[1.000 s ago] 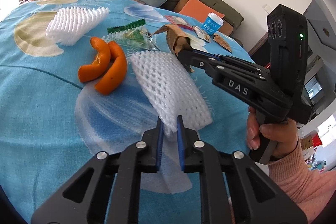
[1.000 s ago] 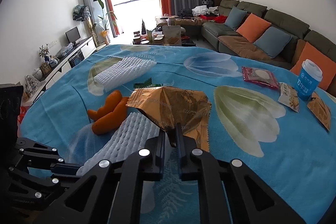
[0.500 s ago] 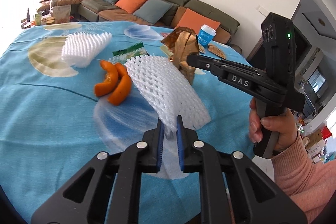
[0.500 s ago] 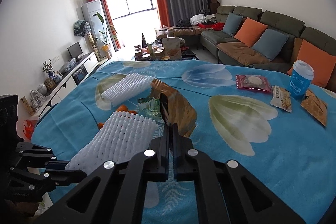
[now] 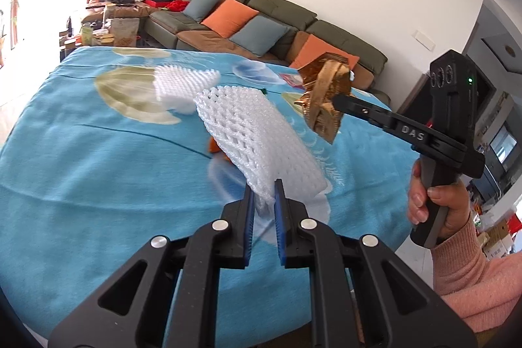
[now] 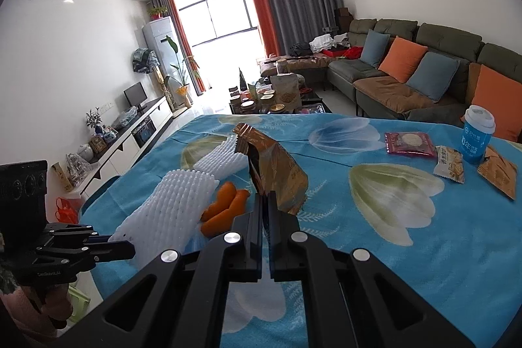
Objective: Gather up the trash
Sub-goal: 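Carry the foam net and foil bag over to the teal bin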
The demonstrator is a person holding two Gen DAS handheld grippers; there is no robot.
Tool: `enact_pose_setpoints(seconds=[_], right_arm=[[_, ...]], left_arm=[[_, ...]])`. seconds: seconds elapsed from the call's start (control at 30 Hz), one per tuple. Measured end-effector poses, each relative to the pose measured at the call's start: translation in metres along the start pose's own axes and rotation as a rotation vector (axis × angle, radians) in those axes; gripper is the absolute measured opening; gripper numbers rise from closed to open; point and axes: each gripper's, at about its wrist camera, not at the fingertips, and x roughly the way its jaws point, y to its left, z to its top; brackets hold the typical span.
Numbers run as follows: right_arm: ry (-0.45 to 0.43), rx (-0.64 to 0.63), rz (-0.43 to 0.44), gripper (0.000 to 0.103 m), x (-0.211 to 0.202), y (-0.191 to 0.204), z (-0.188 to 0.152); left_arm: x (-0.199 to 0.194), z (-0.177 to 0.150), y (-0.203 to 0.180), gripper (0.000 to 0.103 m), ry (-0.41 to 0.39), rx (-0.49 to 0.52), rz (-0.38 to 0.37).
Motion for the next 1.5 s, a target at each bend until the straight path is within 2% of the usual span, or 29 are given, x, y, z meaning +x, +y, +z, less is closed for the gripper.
enact_pose_setpoints(seconds=[0.27, 0.8, 1.5], right_arm=[[0.001, -0.019, 0.089, 0.002, 0.001, 0.024, 0.002], [0.056, -0.077, 0.268, 0.002, 0.039, 0.086, 0.008], [0.130, -0.155, 0.417, 0.002, 0.086, 0.154, 0.016]], left_arm=[[-0.023, -0.007, 0.022, 0.012, -0.036, -0.042, 0.051], [-0.066, -0.019, 0.057, 0.012, -0.097, -0.119, 0.163], [-0.118, -0.036, 0.106, 0.012, -0.176, -0.233, 0.290]])
